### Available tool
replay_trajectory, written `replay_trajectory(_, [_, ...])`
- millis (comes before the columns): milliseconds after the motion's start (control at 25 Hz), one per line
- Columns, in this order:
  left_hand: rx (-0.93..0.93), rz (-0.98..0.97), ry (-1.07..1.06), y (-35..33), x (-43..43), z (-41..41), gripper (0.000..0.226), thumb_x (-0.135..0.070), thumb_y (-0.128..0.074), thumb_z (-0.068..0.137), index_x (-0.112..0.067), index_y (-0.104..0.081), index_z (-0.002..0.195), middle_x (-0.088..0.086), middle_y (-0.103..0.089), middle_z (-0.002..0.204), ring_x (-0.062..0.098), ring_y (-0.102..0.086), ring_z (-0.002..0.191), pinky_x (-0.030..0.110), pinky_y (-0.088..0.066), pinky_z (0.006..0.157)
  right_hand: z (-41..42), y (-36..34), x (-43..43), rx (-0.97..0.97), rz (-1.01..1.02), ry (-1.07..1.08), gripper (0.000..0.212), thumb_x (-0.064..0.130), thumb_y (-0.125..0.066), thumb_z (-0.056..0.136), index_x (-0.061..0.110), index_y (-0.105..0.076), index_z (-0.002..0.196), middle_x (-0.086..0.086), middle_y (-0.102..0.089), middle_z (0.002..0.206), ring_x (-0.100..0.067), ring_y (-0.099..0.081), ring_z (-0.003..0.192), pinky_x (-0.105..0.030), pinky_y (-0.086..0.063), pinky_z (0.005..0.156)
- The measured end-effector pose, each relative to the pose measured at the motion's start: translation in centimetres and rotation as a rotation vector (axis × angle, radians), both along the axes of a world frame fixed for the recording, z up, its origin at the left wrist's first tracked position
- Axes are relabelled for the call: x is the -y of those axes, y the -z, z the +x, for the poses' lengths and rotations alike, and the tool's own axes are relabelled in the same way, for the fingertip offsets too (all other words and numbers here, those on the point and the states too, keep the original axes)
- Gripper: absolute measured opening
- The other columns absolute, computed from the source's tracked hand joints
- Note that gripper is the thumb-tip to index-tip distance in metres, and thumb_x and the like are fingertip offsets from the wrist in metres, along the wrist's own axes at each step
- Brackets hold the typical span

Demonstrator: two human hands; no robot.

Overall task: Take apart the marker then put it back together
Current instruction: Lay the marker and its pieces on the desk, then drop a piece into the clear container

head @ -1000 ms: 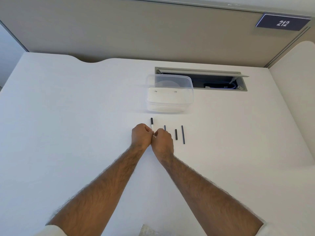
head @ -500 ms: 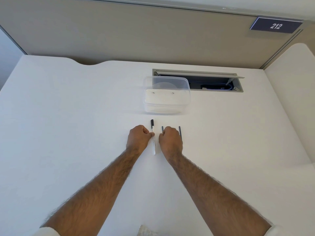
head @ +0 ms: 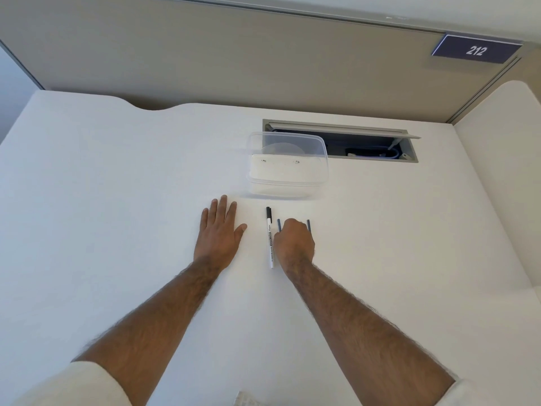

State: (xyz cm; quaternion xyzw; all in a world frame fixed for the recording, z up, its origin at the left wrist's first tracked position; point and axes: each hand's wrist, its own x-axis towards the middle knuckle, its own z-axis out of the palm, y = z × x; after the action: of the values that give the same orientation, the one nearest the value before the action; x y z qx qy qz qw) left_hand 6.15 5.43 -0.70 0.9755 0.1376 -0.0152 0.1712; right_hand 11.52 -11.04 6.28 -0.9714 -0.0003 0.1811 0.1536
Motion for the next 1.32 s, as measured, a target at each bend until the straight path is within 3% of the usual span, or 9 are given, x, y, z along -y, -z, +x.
replay_trajectory(120, [-0.042,0.046,0.023,0.9,-0.3,0.0,0.072,-0.054,-0.020,0.104,-0.013,-0.007,0.162,0.008,0.003,0.171,0.027,0.004,0.158,0.047,0.000,0.128,0.1,0.0,-0.3,-0.008,0.011,0.014,0.020,0.000,-0.045,0.086,0.014,-0.046,0.072,-0.006,-0.068,0.090,-0.025,-0.055,0.071,-0.028,-0.040,0.060])
replay_trajectory(200, [-0.052,0.081,0.025,1.0,-0.3,0.1,0.075,-0.058,-0.013,0.103,-0.014,-0.003,0.162,0.007,0.006,0.171,0.026,0.005,0.158,0.048,0.000,0.128,0.1,0.0,-0.4,-0.021,0.023,0.028,0.026,0.002,-0.046,0.085,0.017,-0.039,0.066,-0.005,-0.063,0.085,-0.024,-0.054,0.071,-0.027,-0.037,0.056])
replay_trajectory(320, [-0.069,0.105,0.019,1.0,-0.4,0.1,0.078,-0.061,-0.006,0.100,-0.015,0.000,0.162,0.006,0.008,0.171,0.025,0.007,0.158,0.047,0.001,0.127,0.5,-0.3,-0.6,-0.012,0.040,0.023,0.016,0.008,-0.048,0.086,0.015,-0.045,0.073,-0.004,-0.062,0.087,-0.024,-0.052,0.072,-0.027,-0.031,0.050])
replay_trajectory(400, [-0.061,0.103,0.020,1.0,-0.3,0.1,0.079,-0.061,-0.005,0.099,-0.014,0.000,0.162,0.006,0.008,0.171,0.025,0.007,0.158,0.047,0.001,0.127,1.0,-1.4,-0.3,0.058,0.014,-0.040,0.007,0.013,-0.048,0.087,0.013,-0.053,0.081,-0.006,-0.065,0.091,-0.028,-0.055,0.074,-0.029,-0.036,0.055])
replay_trajectory(560, [-0.055,0.098,0.020,1.1,-0.3,0.1,0.078,-0.061,-0.007,0.100,-0.015,-0.002,0.162,0.005,0.007,0.171,0.025,0.006,0.158,0.048,0.001,0.127,4.9,-5.0,0.4,0.309,-0.038,-0.239,0.018,0.021,-0.049,0.090,0.011,-0.063,0.094,-0.009,-0.063,0.097,-0.035,-0.064,0.084,-0.037,-0.047,0.067])
replay_trajectory(680, [-0.048,0.102,0.022,1.3,-0.3,0.1,0.078,-0.061,-0.008,0.100,-0.015,-0.003,0.162,0.005,0.007,0.171,0.024,0.006,0.158,0.047,0.001,0.127,10.2,-7.1,-0.3,0.423,-0.073,-0.390,0.017,0.020,-0.049,0.093,0.010,-0.062,0.095,-0.009,-0.062,0.099,-0.034,-0.062,0.081,-0.036,-0.046,0.065])
replay_trajectory(1000, [-0.030,0.114,0.025,1.4,-0.3,0.0,0.075,-0.059,-0.014,0.102,-0.015,-0.005,0.162,0.005,0.005,0.171,0.026,0.002,0.158,0.047,0.000,0.126,18.8,-5.6,-2.3,0.286,-0.327,-0.760,0.013,0.009,-0.044,0.088,0.017,-0.053,0.085,-0.007,-0.065,0.100,-0.027,-0.052,0.073,-0.029,-0.034,0.052])
replay_trajectory(1120, [-0.013,0.104,0.025,1.5,-0.4,0.1,0.075,-0.058,-0.018,0.103,-0.015,-0.008,0.162,0.006,0.001,0.171,0.027,-0.001,0.158,0.047,-0.001,0.126,19.7,-4.5,-2.9,0.271,-0.404,-0.801,0.020,0.006,-0.044,0.090,0.013,-0.062,0.097,-0.007,-0.065,0.104,-0.029,-0.057,0.076,-0.033,-0.038,0.057])
replay_trajectory(1320, [-0.027,0.111,0.021,1.5,-0.4,0.1,0.074,-0.059,-0.019,0.103,-0.017,-0.003,0.163,0.004,0.007,0.171,0.025,0.003,0.158,0.046,0.001,0.126,20.4,-2.5,-3.3,0.243,-0.452,-0.858,0.021,0.006,-0.042,0.093,0.010,-0.060,0.102,-0.009,-0.061,0.102,-0.028,-0.054,0.074,-0.034,-0.038,0.056])
